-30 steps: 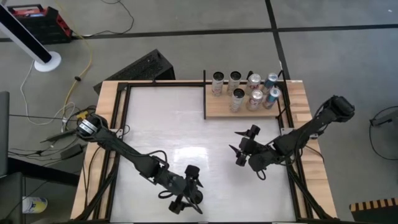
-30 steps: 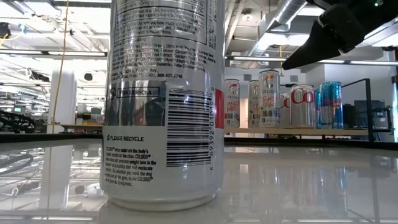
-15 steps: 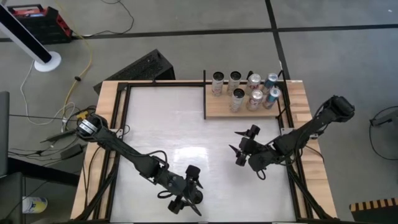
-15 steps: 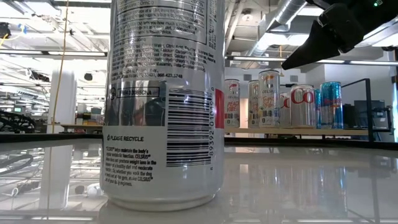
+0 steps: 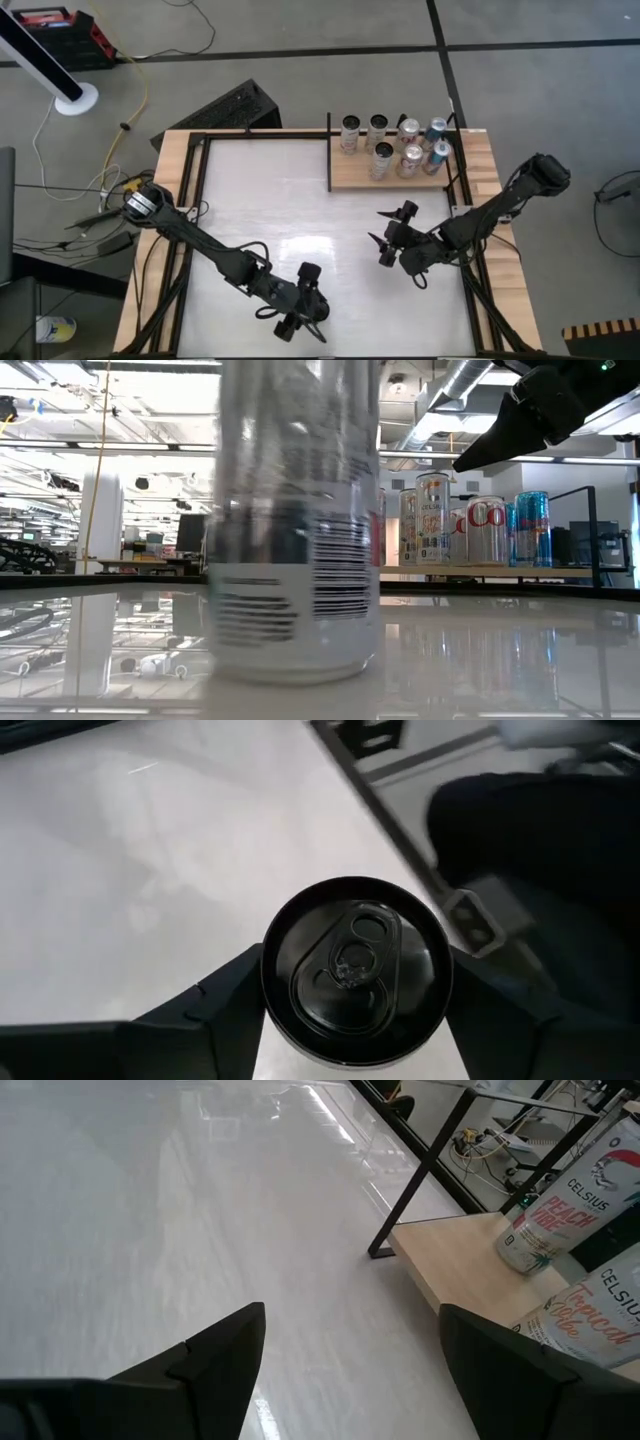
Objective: Place canned beverage on shelf
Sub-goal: Put the white and pink soda can on the shelf aligned with the other white and pink soda can
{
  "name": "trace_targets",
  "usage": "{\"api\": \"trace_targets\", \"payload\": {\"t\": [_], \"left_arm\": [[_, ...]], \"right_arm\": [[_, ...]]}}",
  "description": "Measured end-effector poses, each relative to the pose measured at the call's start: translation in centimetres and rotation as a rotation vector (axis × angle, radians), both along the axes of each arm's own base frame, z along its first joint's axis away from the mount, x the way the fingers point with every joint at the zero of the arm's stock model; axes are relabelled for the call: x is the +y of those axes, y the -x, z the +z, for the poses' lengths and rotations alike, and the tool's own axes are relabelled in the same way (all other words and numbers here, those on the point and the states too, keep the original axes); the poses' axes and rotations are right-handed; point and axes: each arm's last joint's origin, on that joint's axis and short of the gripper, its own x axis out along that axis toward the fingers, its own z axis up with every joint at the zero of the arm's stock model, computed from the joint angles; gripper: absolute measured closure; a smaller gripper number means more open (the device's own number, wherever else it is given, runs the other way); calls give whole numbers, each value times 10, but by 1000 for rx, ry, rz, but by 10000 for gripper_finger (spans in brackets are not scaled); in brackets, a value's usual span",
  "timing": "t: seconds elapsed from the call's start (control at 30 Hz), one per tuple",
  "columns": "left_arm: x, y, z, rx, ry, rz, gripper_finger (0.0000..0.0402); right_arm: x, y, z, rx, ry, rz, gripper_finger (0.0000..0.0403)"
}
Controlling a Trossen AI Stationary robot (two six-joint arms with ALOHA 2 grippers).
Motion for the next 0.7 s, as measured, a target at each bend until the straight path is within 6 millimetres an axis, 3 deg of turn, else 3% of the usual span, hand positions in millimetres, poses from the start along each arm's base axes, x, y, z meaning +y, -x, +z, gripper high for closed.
{"api": "trace_targets", "payload": {"t": [0.13,0.23,0.47,0.7], "left_arm": [[7,3,8,-25,-31,92,164],[16,10,25,-73,-60,223,161],[57,38,55,-120,-14,803,159],[97,69,42,-26,14,1262,158]], "right_arm": [[0,0,0,0,0,0,81],[-1,1,-3,4,2,0,81],[-2,2,-6,10,3,-5,81],[-2,2,-6,2,-2,-5,81]]}}
